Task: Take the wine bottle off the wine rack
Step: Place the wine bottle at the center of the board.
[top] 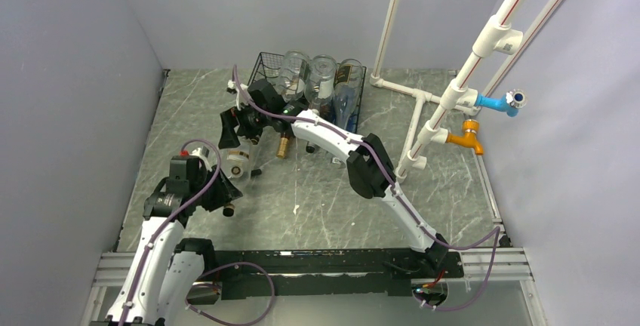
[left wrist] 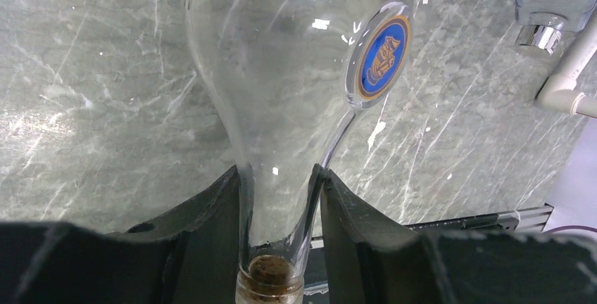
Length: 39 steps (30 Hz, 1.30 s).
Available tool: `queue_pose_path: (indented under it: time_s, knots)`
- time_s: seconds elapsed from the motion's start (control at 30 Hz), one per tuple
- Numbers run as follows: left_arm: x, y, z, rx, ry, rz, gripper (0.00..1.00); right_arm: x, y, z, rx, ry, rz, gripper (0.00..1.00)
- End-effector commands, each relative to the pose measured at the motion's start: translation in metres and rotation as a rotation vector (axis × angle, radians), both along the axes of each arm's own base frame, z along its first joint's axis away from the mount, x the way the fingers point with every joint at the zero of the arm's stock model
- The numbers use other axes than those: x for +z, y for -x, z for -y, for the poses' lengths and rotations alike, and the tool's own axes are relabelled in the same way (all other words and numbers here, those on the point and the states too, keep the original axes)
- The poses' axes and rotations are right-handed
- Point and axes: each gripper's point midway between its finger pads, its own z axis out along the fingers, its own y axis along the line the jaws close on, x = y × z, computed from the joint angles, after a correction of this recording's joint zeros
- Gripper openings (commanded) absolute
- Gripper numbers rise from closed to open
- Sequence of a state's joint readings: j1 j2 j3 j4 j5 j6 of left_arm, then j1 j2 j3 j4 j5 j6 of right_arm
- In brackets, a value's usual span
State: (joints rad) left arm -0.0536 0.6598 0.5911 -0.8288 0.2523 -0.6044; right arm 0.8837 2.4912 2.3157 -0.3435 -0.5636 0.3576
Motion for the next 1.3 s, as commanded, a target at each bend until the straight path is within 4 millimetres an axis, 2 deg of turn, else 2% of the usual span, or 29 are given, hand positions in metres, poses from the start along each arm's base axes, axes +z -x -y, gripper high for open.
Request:
queue_pose_path:
  time_s: [0.0,0.2,0.57,1.0,1.27]
  knots:
    - [0.069,-0.060,-0.006,0.070,0.015,0.329,0.00,0.062,0.089,-0.023,0.256,-0.127,-0.100,1.00]
    - [0.061,-0.056,-0.010,0.078,-0.003,0.313,0.00,0.046,0.088,-0.025,0.250,-0.119,-0.156,1.00]
    - [0.045,-0.055,-0.010,0.063,-0.015,0.275,0.00,0.038,0.074,-0.019,0.237,-0.147,-0.244,1.00]
    - [0.040,-0.053,-0.010,0.051,-0.023,0.253,0.00,0.017,0.041,-0.017,0.159,-0.101,-0.143,1.00]
    - [0.043,-0.055,-0.008,0.042,-0.016,0.248,0.00,0.021,0.012,-0.014,0.100,-0.094,-0.023,1.00]
